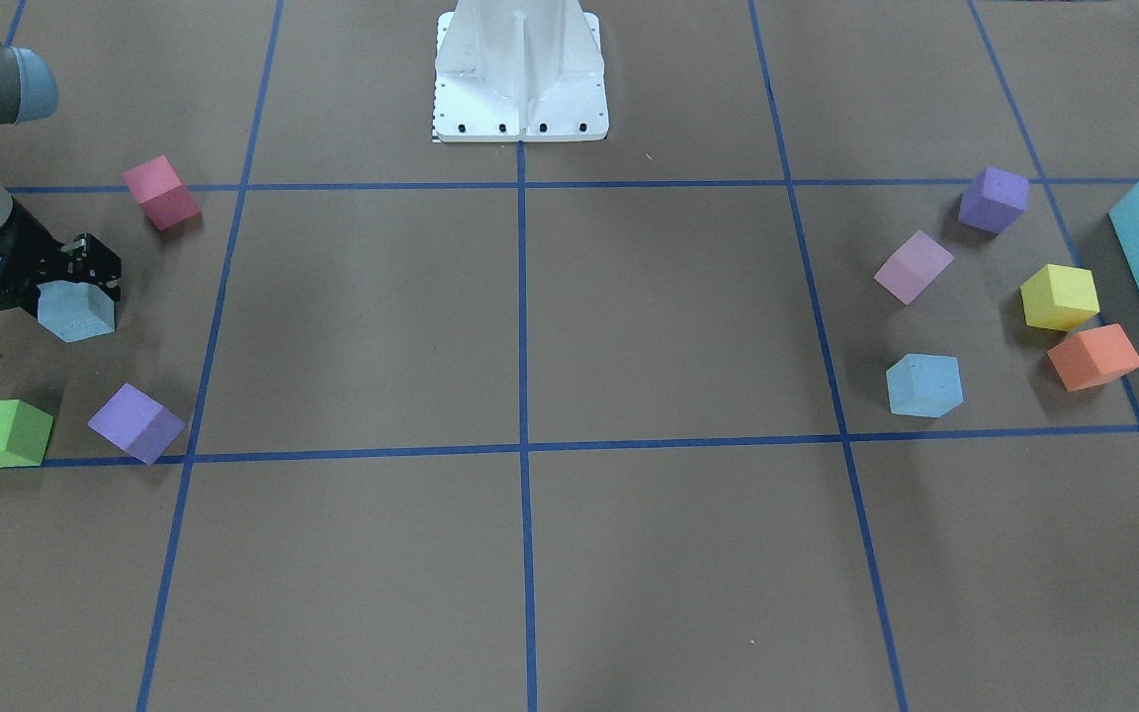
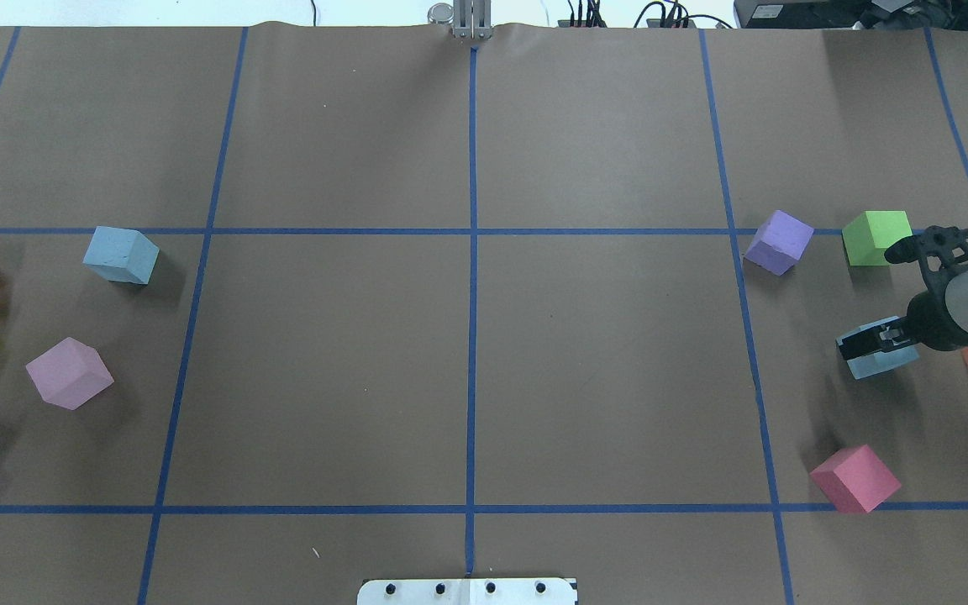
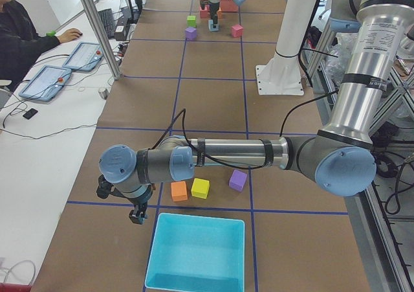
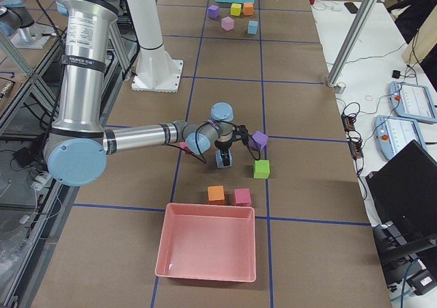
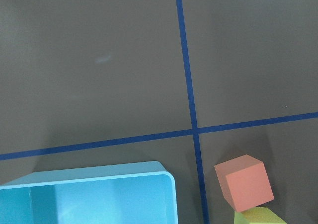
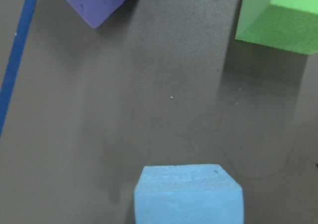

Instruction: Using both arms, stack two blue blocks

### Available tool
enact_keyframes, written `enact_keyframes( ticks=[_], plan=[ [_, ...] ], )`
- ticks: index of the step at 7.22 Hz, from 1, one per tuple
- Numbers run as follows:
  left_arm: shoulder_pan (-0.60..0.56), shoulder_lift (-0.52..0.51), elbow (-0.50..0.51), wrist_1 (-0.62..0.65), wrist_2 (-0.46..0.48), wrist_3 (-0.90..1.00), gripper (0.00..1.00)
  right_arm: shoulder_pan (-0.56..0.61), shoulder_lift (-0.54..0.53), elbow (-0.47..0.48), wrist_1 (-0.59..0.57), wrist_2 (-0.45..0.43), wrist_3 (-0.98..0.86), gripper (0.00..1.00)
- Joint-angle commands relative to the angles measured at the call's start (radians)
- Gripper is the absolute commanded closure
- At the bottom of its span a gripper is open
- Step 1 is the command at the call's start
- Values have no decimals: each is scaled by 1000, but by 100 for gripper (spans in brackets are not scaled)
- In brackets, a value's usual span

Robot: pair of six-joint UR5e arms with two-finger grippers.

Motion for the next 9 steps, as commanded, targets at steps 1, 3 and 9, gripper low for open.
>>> enact_keyframes(
  ticks=[1, 3, 9],
  plan=[
    [1, 0, -1, 0, 0, 0, 2, 0, 4, -3, 0, 1, -1, 0],
    [0, 0, -1, 0, 0, 0, 2, 0, 4, -3, 0, -1, -3, 17],
    [0, 0, -1, 0, 0, 2, 2, 0, 14, 4, -3, -1, -1, 50]
  ],
)
